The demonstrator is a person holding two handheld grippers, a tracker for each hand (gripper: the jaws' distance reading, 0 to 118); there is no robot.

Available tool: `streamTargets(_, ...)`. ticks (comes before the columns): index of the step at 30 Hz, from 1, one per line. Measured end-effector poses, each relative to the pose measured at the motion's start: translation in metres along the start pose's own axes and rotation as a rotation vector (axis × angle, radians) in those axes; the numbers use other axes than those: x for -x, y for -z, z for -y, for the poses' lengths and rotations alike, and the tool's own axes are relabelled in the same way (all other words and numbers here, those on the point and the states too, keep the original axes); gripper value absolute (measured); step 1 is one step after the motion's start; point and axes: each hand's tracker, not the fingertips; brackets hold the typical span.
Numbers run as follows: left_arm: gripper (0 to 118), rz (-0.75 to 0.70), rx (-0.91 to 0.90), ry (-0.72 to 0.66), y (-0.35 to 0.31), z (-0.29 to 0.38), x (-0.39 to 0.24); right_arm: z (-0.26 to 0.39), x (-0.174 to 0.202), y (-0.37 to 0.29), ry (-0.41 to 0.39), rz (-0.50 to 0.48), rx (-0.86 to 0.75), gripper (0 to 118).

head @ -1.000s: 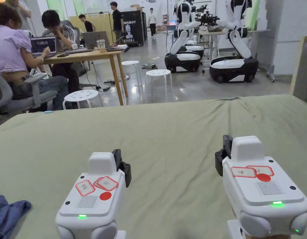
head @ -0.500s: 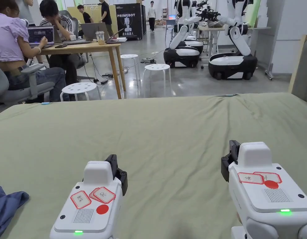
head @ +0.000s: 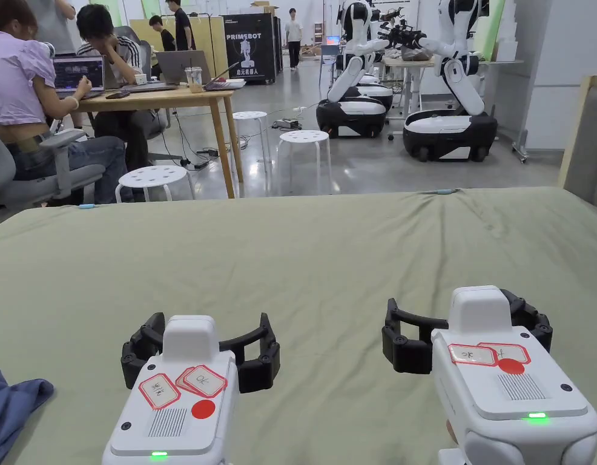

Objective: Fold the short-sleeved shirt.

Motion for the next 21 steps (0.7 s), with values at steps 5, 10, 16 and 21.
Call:
streamTargets(5, 118, 0.000, 0.008, -0.025, -0.006, 0.000, 0.004, 0.002, 0.000, -0.001, -0.010, 0.012, 0.003, 118)
streamTargets(10, 118, 0.015, 0.017, -0.035, -0.011, -0.004, 0.005, 0.001, -0.002, -0.002, 0.002, 0.033, 0.005, 118)
streamTargets(16, 118, 0.027, 0.002, -0.034, -0.013, -0.007, 0.000, -0.003, -0.006, -0.006, 0.000, 0.037, 0.013, 118)
streamTargets(21, 118, 0.034, 0.009, -0.022, -0.014, -0.005, -0.003, -0.006, -0.007, -0.009, -0.001, 0.034, 0.014, 118)
